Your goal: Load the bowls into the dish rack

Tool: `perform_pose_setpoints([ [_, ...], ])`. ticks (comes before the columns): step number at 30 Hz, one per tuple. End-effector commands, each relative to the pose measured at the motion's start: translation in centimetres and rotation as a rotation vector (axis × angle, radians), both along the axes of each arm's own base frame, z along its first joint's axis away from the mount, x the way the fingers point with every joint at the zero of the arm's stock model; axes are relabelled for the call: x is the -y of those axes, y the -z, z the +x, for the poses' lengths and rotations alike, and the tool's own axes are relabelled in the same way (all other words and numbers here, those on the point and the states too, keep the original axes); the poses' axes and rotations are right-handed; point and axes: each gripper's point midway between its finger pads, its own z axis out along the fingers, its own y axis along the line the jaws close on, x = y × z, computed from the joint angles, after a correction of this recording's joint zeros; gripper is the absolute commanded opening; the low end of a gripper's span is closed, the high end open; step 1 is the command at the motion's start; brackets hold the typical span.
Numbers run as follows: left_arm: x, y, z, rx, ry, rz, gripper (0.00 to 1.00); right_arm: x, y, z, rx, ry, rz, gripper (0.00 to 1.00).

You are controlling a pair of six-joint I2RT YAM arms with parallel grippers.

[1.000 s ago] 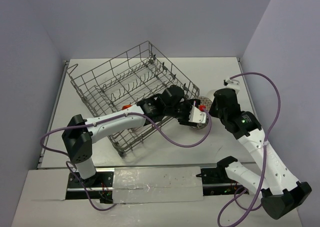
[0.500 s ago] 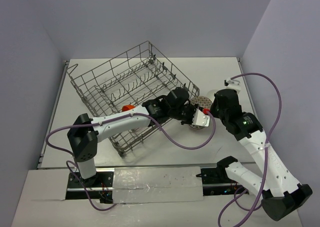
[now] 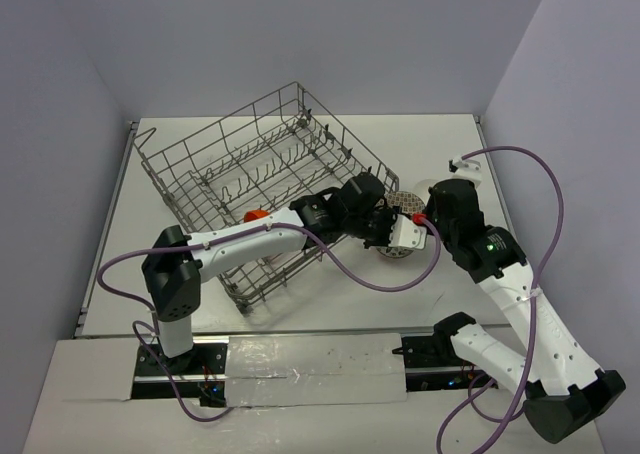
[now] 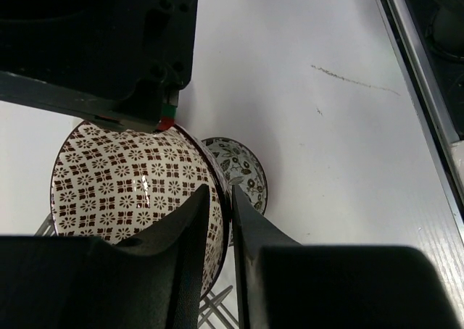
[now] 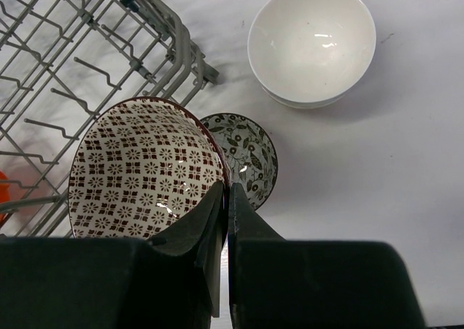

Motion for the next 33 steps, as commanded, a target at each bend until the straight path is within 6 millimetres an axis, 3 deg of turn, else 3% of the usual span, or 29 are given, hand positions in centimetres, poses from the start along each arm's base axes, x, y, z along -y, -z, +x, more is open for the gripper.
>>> perform_pose_setpoints([
  [1, 0.7, -1.3, 0.2, 0.013, -0.013, -0.01, 0.24, -0.4, -2.4, 1.0, 0.107, 0.004, 0.029, 0.0],
  [12, -0.3, 0.3, 0.5, 0.023, -0.049, 0.072, 0.27, -0.5, -2.2, 1.2, 0.104, -0.002, 0.016, 0.0],
  [23, -0.7, 0.2, 1.2, 0.049, -0.08, 0.093, 0.27, -0.5, -1.9, 1.1, 0.098, 0.001, 0.006, 0.0],
  [33, -0.9, -0.2, 1.4, 0.066, -0.089, 0.095, 0.33, -0.6, -1.5, 1.1, 0.091, -0.003, 0.001, 0.0],
])
